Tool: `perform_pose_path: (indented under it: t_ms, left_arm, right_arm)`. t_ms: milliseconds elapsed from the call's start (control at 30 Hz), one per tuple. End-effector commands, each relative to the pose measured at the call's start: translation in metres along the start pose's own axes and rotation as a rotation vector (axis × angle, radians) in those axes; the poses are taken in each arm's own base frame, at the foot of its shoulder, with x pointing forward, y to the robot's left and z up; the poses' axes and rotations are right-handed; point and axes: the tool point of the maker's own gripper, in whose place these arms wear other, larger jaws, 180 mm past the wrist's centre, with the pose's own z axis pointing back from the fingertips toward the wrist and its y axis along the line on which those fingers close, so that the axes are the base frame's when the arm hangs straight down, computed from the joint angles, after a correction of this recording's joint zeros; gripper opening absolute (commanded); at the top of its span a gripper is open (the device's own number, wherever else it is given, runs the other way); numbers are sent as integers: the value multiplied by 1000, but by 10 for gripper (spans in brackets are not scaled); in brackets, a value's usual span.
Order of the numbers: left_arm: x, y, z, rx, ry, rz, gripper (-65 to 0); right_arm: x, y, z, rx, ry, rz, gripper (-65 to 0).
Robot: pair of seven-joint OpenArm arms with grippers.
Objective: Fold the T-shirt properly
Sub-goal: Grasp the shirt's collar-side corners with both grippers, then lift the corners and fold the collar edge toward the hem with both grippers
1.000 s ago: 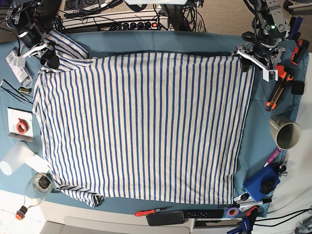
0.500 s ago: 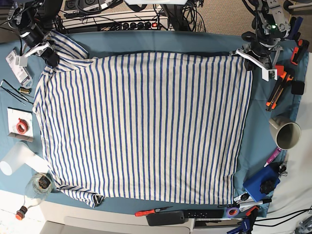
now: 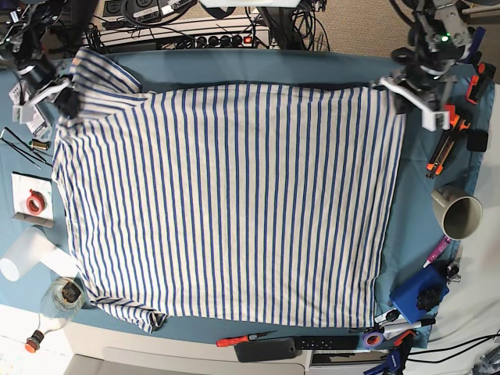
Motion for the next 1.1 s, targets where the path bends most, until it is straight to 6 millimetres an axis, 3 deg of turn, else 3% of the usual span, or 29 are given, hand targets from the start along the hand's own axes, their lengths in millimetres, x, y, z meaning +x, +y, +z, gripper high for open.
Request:
perform_pose_path:
  t_ms: [0, 167, 400, 533, 700, 867, 1067]
  left_arm:
    - [11, 6, 9, 10, -44, -5, -650]
    - [8, 21, 26, -14, -57, 51, -650]
    - [11, 41, 39, 11, -80, 100, -650]
    - [9, 46, 44, 6, -71, 137, -650]
    - [13, 50, 46, 18, -92, 142, -650]
    - [28, 50, 47, 7, -167, 146, -650]
    - [36, 56, 49, 15, -168, 106, -650]
  right_arm:
    - [20, 2, 6, 3, -48, 44, -650]
    - [34, 26, 13, 61, -55, 93, -650]
    - [39, 41, 27, 49, -52, 185, -650]
    - [40, 34, 44, -7, -52, 199, -650]
    - [52, 12, 63, -99, -98, 161, -650]
    - [49, 1, 59, -161, -65, 141, -650]
    - [65, 2, 48, -186, -94, 128, -650]
